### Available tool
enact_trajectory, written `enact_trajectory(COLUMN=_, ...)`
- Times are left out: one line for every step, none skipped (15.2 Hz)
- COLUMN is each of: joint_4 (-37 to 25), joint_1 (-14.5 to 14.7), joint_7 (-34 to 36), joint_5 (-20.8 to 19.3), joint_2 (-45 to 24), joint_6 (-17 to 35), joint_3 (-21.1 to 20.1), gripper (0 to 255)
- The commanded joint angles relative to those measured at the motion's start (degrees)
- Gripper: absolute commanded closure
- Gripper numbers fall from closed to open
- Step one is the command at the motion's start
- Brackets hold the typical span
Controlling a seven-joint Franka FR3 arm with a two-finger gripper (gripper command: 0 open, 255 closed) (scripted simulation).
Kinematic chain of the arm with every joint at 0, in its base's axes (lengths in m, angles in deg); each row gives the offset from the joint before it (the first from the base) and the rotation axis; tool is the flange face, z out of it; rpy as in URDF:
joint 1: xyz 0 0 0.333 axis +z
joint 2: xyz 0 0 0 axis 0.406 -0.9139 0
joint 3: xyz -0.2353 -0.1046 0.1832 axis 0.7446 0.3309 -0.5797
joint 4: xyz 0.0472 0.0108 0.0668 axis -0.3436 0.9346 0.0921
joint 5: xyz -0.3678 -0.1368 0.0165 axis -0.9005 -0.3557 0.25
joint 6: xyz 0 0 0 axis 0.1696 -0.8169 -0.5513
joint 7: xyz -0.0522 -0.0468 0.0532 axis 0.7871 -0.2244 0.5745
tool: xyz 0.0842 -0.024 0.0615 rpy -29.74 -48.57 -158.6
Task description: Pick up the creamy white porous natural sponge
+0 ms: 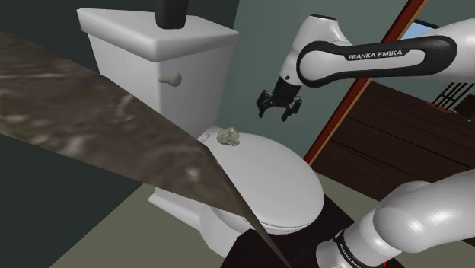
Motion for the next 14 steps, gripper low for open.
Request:
enact_trajectory(joint_4=-1.7, joint_1=-0.7, joint_7=5.3, joint_5=-1.0, joint_2=-4.6, joint_6=2.7, joint_3=-1.9, gripper=0)
enact_trajectory(joint_4=-2.7, joint_1=-1.1, joint_7=7.6, joint_5=-1.8, joint_2=-7.0, joint_6=3.9, joint_3=-2.5, gripper=0)
enact_trajectory(joint_4=-3.8, joint_1=-1.5, joint_7=10.0, joint_5=-2.7, joint_2=-9.3, joint_6=5.0, joint_3=-3.1, gripper=0)
enact_trajectory(joint_4=-5.0, joint_1=-1.9, joint_7=12.4, joint_5=-3.7, joint_2=-11.7, joint_6=6.0, joint_3=-3.6, gripper=0)
enact_trajectory(joint_4=-6.3, joint_1=-2.2, joint_7=14.8, joint_5=-4.7, joint_2=-14.1, joint_6=6.8, joint_3=-4.0, gripper=0)
enact_trajectory(joint_4=-7.7, joint_1=-2.4, joint_7=17.3, joint_5=-5.9, joint_2=-16.5, joint_6=7.6, joint_3=-4.3, gripper=0)
enact_trajectory(joint_4=-9.1, joint_1=-2.5, joint_7=19.7, joint_5=-7.1, joint_2=-19.0, joint_6=8.3, joint_3=-4.5, gripper=0)
enact_trajectory(joint_4=-10.6, joint_1=-2.6, joint_7=22.1, joint_5=-8.3, joint_2=-21.4, joint_6=8.9, joint_3=-4.6, gripper=0)
enact_trajectory(joint_4=-12.2, joint_1=-2.6, joint_7=24.4, joint_5=-9.5, joint_2=-23.8, joint_6=9.4, joint_3=-4.5, gripper=0)
enact_trajectory(joint_4=-13.9, joint_1=-2.5, joint_7=26.7, joint_5=-10.6, joint_2=-26.2, joint_6=9.8, joint_3=-4.4, gripper=0)
enact_trajectory(joint_4=-15.7, joint_1=-2.3, joint_7=28.9, joint_5=-11.7, joint_2=-28.6, joint_6=10.1, joint_3=-4.2, gripper=0)
enact_trajectory(joint_4=-17.5, joint_1=-2.1, joint_7=31.0, joint_5=-12.8, joint_2=-31.0, joint_6=10.3, joint_3=-3.8, gripper=0)
enact_trajectory(joint_4=-19.4, joint_1=-1.8, joint_7=33.1, joint_5=-13.8, joint_2=-33.3, joint_6=10.5, joint_3=-3.4, gripper=0)
enact_trajectory(joint_4=-21.4, joint_1=-1.4, joint_7=35.0, joint_5=-14.6, joint_2=-35.6, joint_6=10.6, joint_3=-2.9, gripper=0)
